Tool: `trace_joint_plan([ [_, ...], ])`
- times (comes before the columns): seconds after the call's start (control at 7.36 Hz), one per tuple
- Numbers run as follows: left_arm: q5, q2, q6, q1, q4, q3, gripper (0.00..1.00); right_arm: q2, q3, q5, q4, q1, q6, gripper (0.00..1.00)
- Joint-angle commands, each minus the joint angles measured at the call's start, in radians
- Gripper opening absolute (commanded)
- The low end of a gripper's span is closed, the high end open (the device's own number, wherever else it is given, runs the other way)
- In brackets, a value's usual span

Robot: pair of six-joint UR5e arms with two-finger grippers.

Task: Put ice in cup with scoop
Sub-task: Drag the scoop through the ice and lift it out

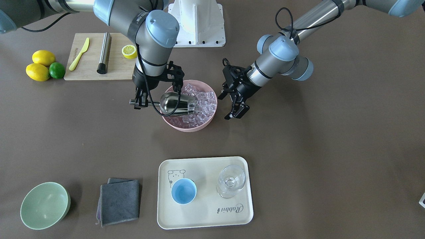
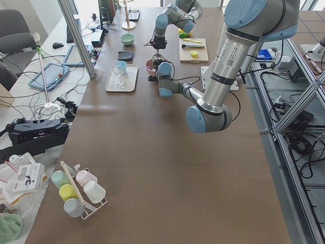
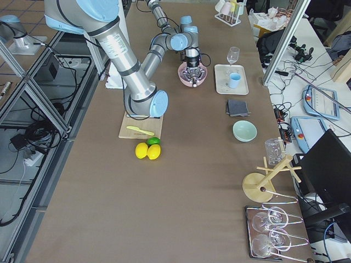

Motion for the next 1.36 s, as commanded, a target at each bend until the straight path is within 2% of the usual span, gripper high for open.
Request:
trace_joint_plan([
  [0.0,0.0,0.001,0.0,-0.001,-0.011,0.005,0.98,-0.067,0.031,0.069,0.119,0.0,-0.002,0.0],
  [0.27,0.0,0.001,0.0,-0.001,-0.011,0.005,0.98,-0.103,0.085,0.112,0.132,0.001,-0.016,0.0],
  [0.54,0.0,0.001,0.0,-0.001,-0.011,0.005,0.98,-0.118,0.085,0.167,0.19,0.001,-0.016,0.0],
  [1.09,0.002,0.001,-0.002,-0.001,-0.012,0.007,0.98,-0.12,0.09,0.201,0.19,0.015,-0.019,0.0],
  [1.22,0.005,0.001,-0.002,-0.001,-0.011,0.007,0.98,-0.118,0.095,0.247,0.184,0.058,-0.013,0.0],
])
